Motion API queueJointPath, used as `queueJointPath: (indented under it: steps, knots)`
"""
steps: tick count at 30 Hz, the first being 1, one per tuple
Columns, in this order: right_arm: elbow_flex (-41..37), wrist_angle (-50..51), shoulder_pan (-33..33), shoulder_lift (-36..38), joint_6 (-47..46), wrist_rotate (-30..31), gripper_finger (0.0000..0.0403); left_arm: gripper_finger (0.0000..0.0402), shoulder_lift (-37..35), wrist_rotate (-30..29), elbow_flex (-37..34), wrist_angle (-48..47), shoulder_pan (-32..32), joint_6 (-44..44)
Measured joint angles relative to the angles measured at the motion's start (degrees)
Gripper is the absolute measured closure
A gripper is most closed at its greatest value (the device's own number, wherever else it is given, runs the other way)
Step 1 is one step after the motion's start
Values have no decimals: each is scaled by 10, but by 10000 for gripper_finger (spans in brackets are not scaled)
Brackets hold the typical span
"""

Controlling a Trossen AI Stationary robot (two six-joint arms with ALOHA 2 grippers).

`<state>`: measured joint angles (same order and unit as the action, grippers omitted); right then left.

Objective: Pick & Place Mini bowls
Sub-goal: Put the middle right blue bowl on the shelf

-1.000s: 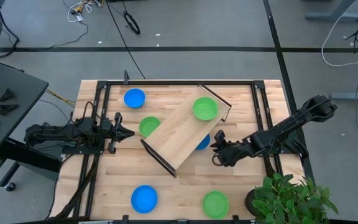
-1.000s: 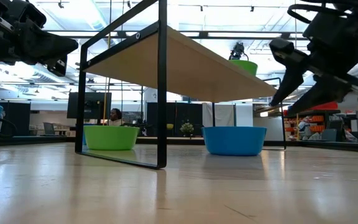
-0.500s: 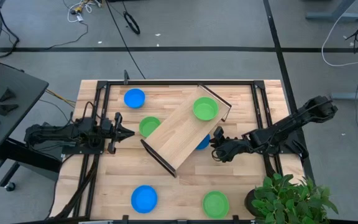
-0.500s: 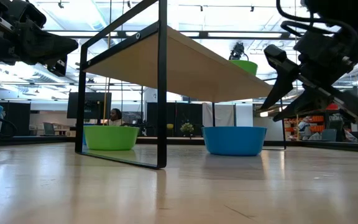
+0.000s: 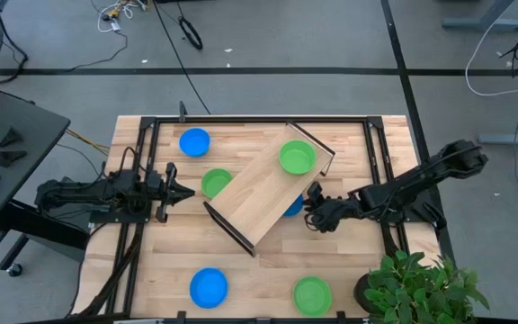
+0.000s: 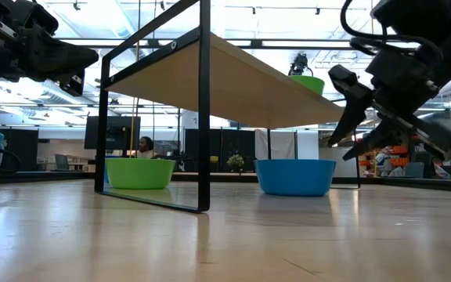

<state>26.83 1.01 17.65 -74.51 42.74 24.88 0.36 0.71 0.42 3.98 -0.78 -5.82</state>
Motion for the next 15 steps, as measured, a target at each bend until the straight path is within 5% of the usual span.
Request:
queueJointPath:
  steps: [15]
  knots:
    - [0, -37, 0, -58, 85, 17, 270, 369, 0, 0, 0, 0, 0, 0]
